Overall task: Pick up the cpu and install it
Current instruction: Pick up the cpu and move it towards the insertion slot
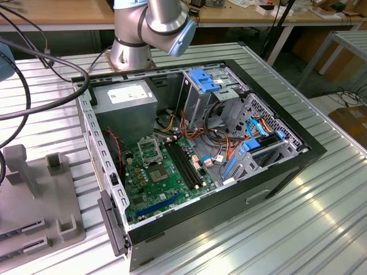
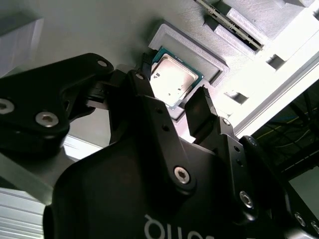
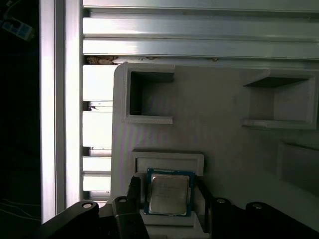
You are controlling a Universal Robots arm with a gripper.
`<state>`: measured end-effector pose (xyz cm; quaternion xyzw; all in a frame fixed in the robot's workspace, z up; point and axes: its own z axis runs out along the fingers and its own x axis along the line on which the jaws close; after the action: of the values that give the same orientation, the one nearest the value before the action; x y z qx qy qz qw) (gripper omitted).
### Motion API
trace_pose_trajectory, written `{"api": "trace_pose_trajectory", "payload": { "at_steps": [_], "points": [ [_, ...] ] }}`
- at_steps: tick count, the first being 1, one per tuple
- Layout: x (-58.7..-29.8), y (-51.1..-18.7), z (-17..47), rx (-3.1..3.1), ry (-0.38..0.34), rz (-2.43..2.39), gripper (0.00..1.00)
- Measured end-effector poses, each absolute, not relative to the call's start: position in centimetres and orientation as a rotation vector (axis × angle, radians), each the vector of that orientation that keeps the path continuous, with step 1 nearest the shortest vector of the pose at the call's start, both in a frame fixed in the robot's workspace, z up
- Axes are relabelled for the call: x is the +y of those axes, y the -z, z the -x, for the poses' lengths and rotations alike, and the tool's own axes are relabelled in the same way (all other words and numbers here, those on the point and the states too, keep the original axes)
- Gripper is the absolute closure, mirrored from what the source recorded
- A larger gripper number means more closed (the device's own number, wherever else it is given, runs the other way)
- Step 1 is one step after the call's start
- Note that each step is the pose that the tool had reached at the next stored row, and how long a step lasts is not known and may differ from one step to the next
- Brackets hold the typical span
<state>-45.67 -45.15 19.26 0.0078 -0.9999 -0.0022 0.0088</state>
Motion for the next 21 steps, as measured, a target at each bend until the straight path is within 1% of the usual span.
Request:
{"api": "trace_pose_trajectory", "payload": {
  "at_steps": [21],
  "points": [
    [-45.15, -19.51, 45.67, -3.124, 0.007, -0.003, 0.46]
  ]
}}
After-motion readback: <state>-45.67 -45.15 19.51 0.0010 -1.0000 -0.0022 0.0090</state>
